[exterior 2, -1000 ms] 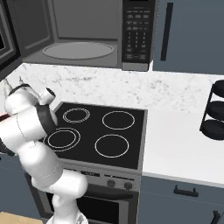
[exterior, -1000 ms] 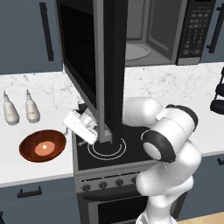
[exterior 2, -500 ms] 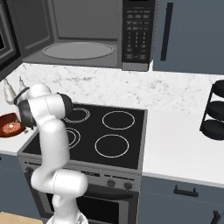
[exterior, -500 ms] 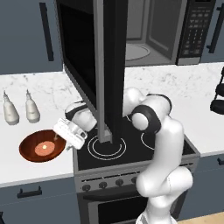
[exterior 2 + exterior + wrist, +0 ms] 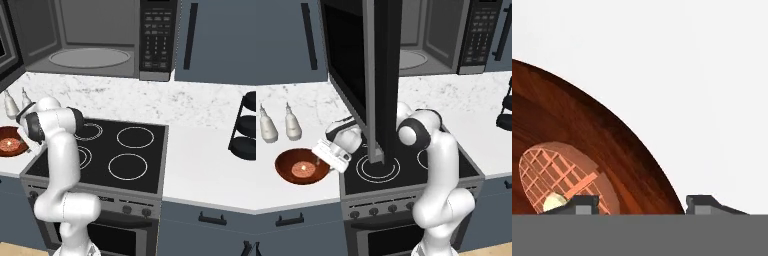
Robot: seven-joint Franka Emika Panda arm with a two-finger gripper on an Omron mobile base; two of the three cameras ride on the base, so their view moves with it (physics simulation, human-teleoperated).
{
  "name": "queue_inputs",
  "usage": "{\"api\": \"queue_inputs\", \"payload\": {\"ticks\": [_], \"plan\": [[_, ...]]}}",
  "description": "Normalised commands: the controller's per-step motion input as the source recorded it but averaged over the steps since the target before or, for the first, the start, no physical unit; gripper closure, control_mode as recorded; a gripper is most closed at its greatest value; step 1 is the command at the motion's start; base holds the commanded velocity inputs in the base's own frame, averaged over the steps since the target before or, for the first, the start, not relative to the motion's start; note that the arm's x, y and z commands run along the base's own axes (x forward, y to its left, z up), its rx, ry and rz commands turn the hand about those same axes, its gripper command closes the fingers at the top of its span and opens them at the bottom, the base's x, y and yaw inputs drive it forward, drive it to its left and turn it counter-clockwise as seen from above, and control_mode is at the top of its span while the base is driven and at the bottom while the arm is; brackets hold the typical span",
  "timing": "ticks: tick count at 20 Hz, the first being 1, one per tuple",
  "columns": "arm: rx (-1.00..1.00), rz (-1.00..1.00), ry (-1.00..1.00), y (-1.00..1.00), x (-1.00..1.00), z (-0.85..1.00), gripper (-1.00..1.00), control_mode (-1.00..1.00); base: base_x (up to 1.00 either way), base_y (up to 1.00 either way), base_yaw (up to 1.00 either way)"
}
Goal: Open the microwave, place the bowl with waffle inside the microwave, then close the microwave door and turn it on.
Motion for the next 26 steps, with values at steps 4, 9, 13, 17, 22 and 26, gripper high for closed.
{"api": "queue_inputs", "payload": {"ticks": [4, 9, 13, 17, 22, 26], "plan": [[0.01, 0.0, -0.06, -0.17, -0.13, 0.01, 1.0, -1.0, 0.0, 0.0, 0.0], [0.1, 0.01, -0.1, -0.61, -0.41, 0.52, 1.0, -1.0, 0.0, 0.0, 0.0], [0.07, 0.06, -0.13, -1.0, -0.72, 0.87, 1.0, -1.0, 0.0, 0.0, 0.0], [0.03, 0.08, -0.27, -1.0, -0.72, 1.0, 1.0, -1.0, 0.0, 0.0, 0.0], [0.0, 0.04, -0.23, -1.0, -0.48, 0.98, 1.0, -1.0, 0.0, 0.0, 0.0], [0.02, 0.0, -0.15, -1.0, -0.37, 0.99, 1.0, -1.0, 0.0, 0.0, 0.0]]}}
